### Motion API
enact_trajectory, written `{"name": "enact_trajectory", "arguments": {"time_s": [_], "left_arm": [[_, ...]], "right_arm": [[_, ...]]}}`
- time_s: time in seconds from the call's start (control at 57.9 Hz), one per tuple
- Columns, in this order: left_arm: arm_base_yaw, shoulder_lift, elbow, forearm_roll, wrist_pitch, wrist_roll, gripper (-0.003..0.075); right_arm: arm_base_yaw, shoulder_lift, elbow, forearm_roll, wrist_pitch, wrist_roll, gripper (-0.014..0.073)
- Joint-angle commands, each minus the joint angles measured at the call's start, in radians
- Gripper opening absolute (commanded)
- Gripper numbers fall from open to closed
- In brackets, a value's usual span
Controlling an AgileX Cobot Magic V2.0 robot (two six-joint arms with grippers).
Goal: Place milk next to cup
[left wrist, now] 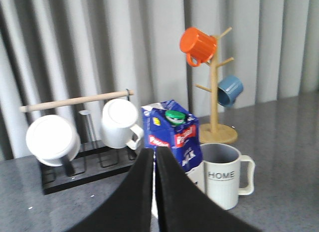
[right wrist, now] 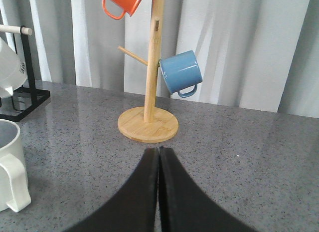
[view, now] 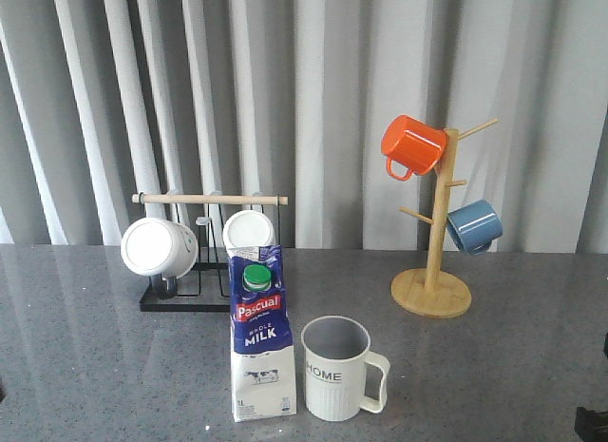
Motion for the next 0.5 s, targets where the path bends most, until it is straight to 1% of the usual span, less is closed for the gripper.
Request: {"name": "enact_trajectory", "arguments": {"time_s": [0.0,0.086,0.173,0.328,0.466,0.484], "left_arm": [[0.062,-0.117,0.119,-0.099,-0.126,0.047,-0.0008],[0.136,-0.225,0.219,-0.065,-0.106,0.042,-0.0008],[0.210,-0.306,0.277,-0.014,-0.078,-0.002,-0.0008],[0.324,-0.426,0.336,0.056,0.018,-0.101,-0.0008],[0.395,-0.523,0.383,0.058,0.098,-0.130,-0.0008],[0.401,-0.533,0.383,0.061,0.125,-0.130,-0.0008]], "right_arm": [[-0.004,-0.012,-0.027,0.001,-0.072,-0.003,-0.0009],[-0.004,-0.012,-0.027,0.001,-0.072,-0.003,-0.0009],[-0.004,-0.012,-0.027,0.001,-0.072,-0.003,-0.0009],[-0.004,-0.012,-0.027,0.001,-0.072,-0.003,-0.0009],[-0.004,-0.012,-0.027,0.001,-0.072,-0.003,-0.0009],[-0.004,-0.012,-0.027,0.001,-0.072,-0.003,-0.0009]]}}
